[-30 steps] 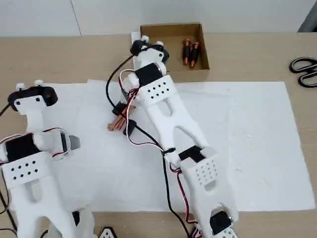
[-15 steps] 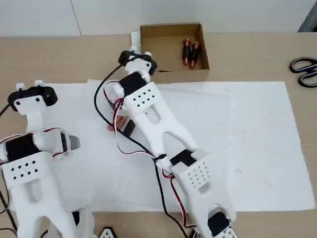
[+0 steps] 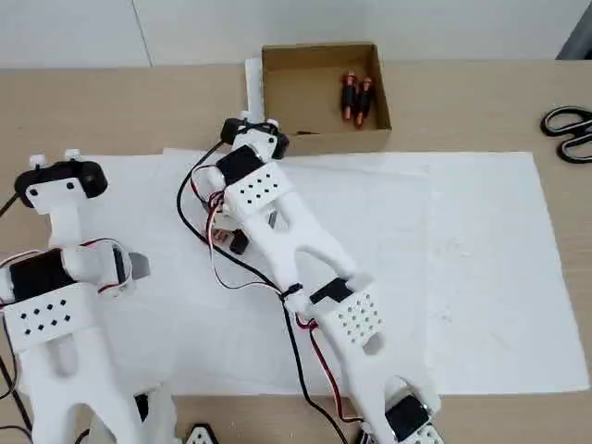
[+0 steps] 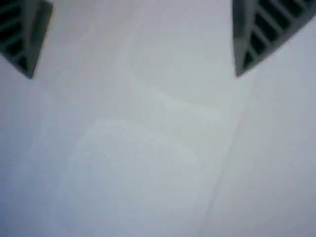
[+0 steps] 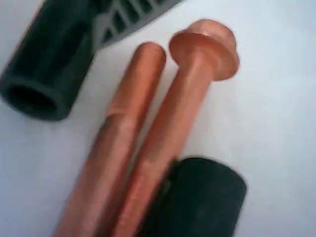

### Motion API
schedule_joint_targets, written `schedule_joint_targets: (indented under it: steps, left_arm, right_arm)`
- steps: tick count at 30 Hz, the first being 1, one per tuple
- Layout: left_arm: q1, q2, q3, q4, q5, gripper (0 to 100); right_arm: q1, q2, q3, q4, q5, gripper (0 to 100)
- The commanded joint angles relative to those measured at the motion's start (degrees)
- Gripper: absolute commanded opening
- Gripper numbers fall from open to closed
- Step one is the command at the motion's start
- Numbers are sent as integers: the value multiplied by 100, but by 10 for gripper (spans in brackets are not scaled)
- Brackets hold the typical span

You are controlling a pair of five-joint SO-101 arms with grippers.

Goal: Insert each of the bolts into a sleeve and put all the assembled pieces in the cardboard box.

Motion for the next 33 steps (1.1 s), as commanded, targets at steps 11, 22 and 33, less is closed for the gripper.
schedule_joint_targets:
  steps: [11,22,33]
  left_arm:
    - [26,-79,-13,-141,35,247]
    - [26,-105,136,-141,35,247]
    - [26,-105,136,-141,35,247]
  right_arm:
    - [-22,13,-237,-84,-44,139]
    - [-22,602,-264,-154,-26,130]
    - [453,497,-264,66,-9,4]
